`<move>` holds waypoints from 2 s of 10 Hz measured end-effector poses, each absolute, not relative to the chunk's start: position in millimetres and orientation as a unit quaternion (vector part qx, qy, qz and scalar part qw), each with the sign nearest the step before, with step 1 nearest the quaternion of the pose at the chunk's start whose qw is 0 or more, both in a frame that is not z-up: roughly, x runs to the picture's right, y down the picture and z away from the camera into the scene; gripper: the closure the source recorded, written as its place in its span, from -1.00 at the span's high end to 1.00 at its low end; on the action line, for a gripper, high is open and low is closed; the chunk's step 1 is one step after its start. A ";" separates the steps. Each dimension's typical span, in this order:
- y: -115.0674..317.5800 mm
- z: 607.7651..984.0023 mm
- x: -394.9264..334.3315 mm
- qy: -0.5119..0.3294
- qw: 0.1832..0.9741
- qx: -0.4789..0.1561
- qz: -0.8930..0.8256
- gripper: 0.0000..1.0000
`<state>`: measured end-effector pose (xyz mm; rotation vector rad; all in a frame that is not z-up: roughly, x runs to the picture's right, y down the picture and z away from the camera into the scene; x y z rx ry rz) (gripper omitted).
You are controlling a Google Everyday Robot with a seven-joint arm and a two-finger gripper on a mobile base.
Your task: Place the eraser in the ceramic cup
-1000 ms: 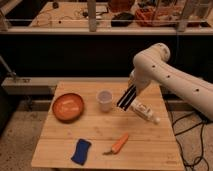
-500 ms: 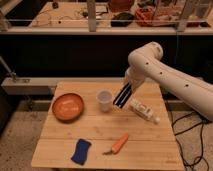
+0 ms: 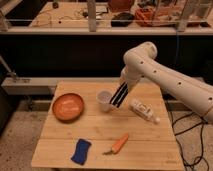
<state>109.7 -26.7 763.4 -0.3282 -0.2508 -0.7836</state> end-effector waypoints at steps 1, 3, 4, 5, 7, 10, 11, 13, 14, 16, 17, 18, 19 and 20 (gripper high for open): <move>-26.9 765.0 107.6 -0.123 0.903 -0.159 -0.381 -0.94; -28.1 769.4 99.7 -0.125 0.900 -0.158 -0.387 -0.94; -28.4 771.4 94.3 -0.128 0.899 -0.157 -0.389 -0.94; -29.2 774.6 90.0 -0.128 0.897 -0.157 -0.392 -0.94; -29.8 777.4 87.0 -0.129 0.896 -0.156 -0.396 -0.94; -31.0 783.1 77.4 -0.133 0.892 -0.155 -0.403 -0.94; -31.3 784.8 74.5 -0.134 0.891 -0.154 -0.404 -0.94; -31.7 787.5 72.2 -0.136 0.890 -0.154 -0.406 -0.94; -32.1 788.7 72.5 -0.137 0.890 -0.154 -0.406 -0.94; -33.1 791.5 70.1 -0.141 0.890 -0.154 -0.405 -0.94; -32.9 792.8 68.2 -0.142 0.890 -0.154 -0.405 -0.94; -32.9 793.8 66.1 -0.143 0.890 -0.154 -0.406 -0.94; -32.6 794.9 64.8 -0.145 0.889 -0.154 -0.406 -0.94; -33.6 795.9 65.6 -0.145 0.889 -0.153 -0.406 -0.94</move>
